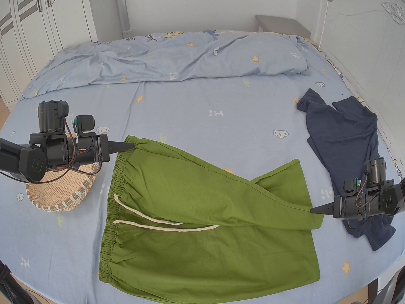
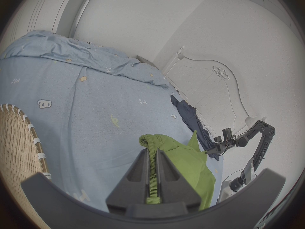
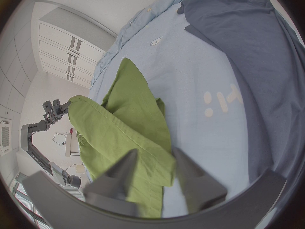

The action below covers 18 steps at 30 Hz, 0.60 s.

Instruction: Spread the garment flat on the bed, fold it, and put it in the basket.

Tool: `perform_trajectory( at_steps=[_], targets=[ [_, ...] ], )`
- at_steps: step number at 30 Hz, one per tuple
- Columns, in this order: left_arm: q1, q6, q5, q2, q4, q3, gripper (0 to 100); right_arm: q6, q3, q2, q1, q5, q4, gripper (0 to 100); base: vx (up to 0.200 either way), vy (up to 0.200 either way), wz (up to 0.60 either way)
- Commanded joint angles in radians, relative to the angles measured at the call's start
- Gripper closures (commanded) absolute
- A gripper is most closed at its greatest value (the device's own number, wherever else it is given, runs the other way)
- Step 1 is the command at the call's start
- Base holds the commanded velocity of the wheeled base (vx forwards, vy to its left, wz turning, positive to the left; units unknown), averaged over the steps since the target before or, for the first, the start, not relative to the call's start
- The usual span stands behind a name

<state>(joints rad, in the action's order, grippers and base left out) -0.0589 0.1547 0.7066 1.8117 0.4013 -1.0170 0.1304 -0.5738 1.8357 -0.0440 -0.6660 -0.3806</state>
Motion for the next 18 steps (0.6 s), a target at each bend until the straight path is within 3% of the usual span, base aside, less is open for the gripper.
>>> perform_trajectory(
  at_steps=[1,12,18],
  targets=[
    [0.002,0.000,0.001,0.001,0.001,-0.003,100,0.000,0.000,0.005,0.001,-0.001,0.000,100,0.000,0.000,0.00],
    [0.007,-0.003,0.001,0.005,0.001,0.002,100,0.000,0.000,-0.006,-0.008,-0.001,0.000,100,0.000,0.000,0.00],
    [0.007,-0.004,0.001,0.006,0.001,0.005,100,0.063,-0.014,-0.194,0.026,0.005,0.029,100,0.000,0.000,0.00]
  ],
)
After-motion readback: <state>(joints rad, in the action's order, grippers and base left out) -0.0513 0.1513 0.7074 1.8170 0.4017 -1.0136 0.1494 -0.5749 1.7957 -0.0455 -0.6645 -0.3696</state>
